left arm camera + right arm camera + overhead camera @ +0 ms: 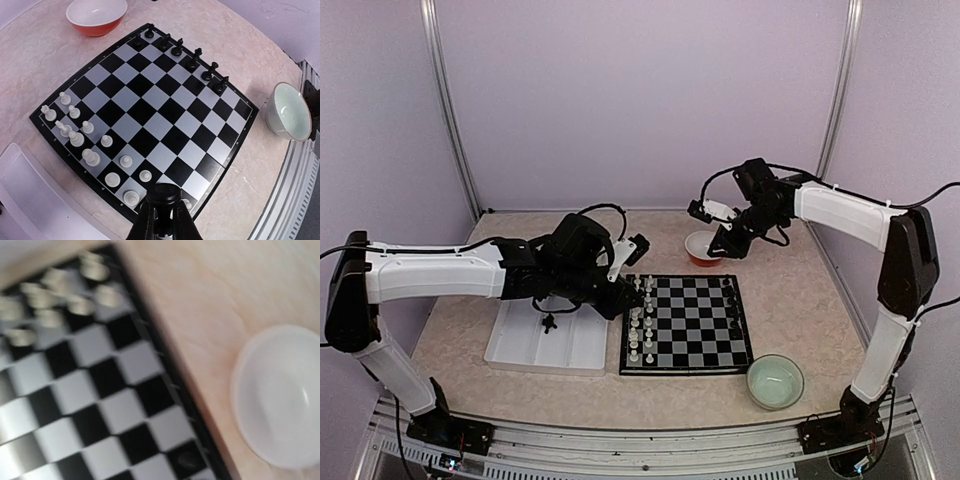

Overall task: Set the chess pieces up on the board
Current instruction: Pass from the left arm to the right, then pass from the right arm to the left, then place the rook at h8.

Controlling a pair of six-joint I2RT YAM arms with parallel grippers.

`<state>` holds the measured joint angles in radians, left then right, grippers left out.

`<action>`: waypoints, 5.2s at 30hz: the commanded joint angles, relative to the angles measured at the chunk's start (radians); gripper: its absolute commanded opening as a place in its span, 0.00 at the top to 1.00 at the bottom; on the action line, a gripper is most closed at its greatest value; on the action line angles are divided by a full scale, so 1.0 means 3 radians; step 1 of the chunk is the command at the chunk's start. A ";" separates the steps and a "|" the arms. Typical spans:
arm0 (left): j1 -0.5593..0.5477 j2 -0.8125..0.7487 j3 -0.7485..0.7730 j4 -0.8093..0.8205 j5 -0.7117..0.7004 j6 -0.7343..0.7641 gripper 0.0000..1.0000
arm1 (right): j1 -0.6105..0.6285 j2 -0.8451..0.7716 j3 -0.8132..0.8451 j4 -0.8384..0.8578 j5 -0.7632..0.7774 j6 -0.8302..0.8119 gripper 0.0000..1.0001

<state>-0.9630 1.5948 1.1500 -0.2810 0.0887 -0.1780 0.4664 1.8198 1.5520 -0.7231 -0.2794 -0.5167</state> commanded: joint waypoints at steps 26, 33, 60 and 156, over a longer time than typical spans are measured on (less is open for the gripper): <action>0.0311 0.0426 0.0234 0.0373 0.2312 -0.0654 0.95 | 0.1758 -0.0746 -0.0426 -0.0320 0.0452 -0.1526 0.64; 0.0284 0.0460 0.0220 0.0379 0.2437 -0.0671 0.95 | 0.1940 -0.0684 -0.0473 -0.0268 0.0682 -0.1564 0.64; 0.0258 -0.0411 -0.0535 0.1569 0.1179 -0.0944 0.62 | 0.0987 -0.1069 -0.0662 0.0217 -0.1093 -0.0390 0.99; -0.0916 0.2826 0.2952 -0.0560 0.0154 0.0553 0.91 | -0.1749 -0.1772 -0.2371 0.1018 -0.1440 0.0454 0.60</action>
<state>-1.2304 2.4119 1.9987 -0.4461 0.1299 -0.0162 -0.0513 1.3048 0.8539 -0.4320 -0.6960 -0.3904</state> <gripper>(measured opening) 0.107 0.397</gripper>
